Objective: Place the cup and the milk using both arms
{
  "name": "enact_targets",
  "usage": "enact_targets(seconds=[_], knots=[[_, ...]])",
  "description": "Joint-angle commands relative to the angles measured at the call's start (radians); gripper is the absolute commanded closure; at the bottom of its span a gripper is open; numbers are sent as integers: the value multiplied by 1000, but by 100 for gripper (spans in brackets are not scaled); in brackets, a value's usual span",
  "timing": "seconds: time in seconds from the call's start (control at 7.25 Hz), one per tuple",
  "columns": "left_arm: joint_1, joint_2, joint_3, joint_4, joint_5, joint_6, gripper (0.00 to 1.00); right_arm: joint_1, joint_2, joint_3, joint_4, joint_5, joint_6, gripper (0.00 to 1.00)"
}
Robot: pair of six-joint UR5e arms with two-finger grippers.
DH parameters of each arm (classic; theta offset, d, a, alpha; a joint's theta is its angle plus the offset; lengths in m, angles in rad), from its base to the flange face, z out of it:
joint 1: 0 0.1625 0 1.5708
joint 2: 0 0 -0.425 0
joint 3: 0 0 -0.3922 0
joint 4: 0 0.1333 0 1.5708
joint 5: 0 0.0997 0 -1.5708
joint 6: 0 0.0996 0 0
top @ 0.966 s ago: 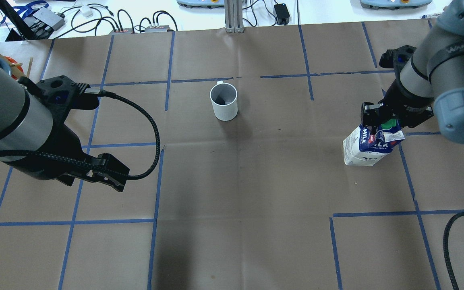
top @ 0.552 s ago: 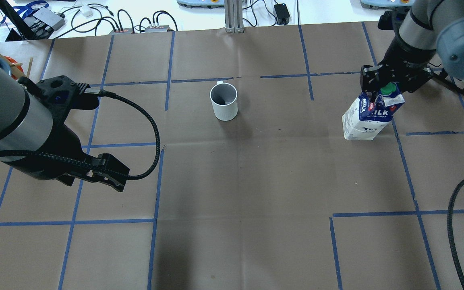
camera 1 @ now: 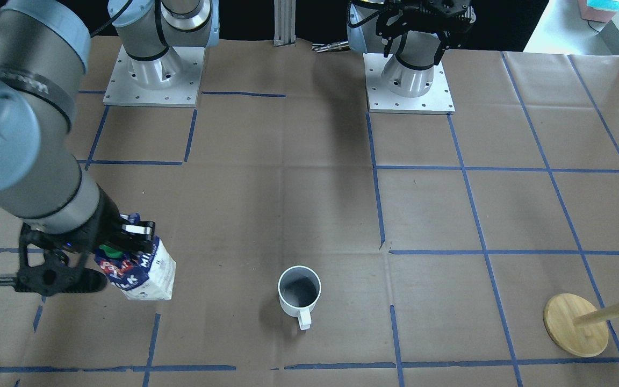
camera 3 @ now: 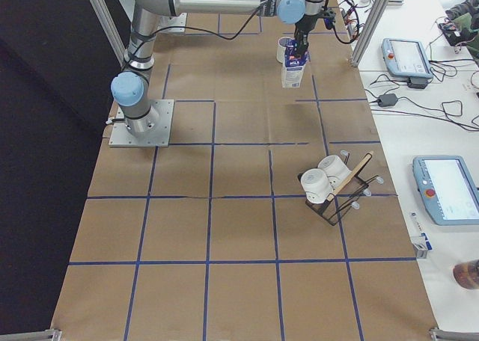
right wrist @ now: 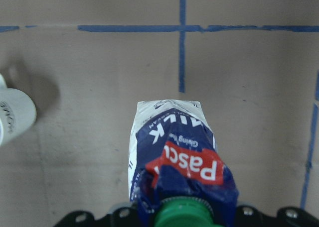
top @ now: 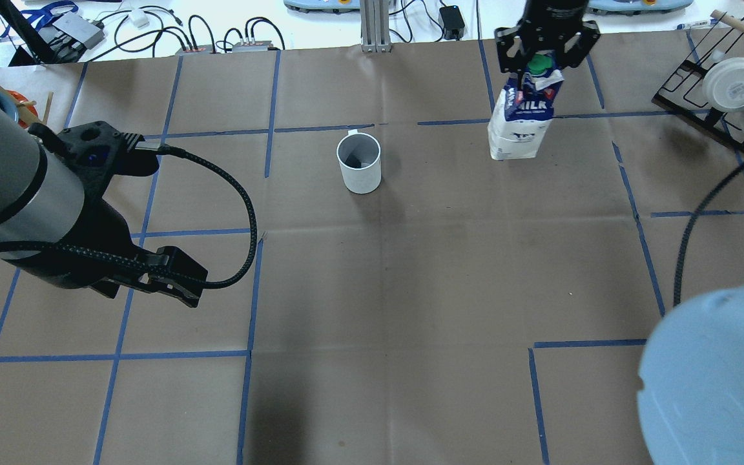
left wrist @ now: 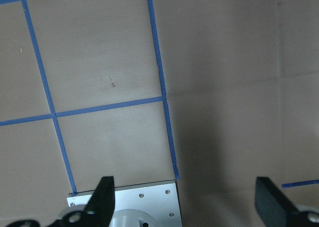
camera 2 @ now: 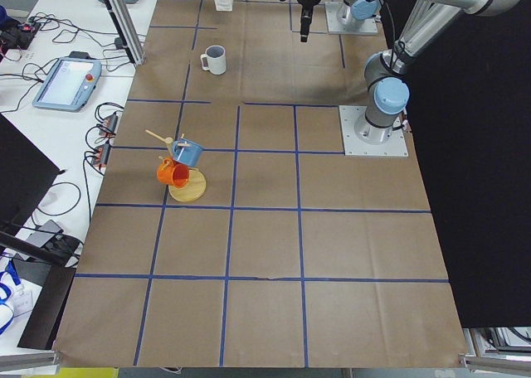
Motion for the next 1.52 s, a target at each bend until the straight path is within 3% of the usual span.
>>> enact_targets(seconds=[0.0,0.69,1.1,1.24,1.38], knots=[[0,9,-2,-2,0,0,0,125,177,-212,39,10,71,60],[1,15,-2,-6,0,2,0,155,290,-230,-13,13,-5,59],[3,15,-2,-6,0,2,0,178,296,-228,-24,13,3,59],[3,20,-2,-8,0,2,0,182,296,-228,-24,13,8,57],[5,26,-2,-12,0,2,0,182,297,-228,-24,13,8,45]])
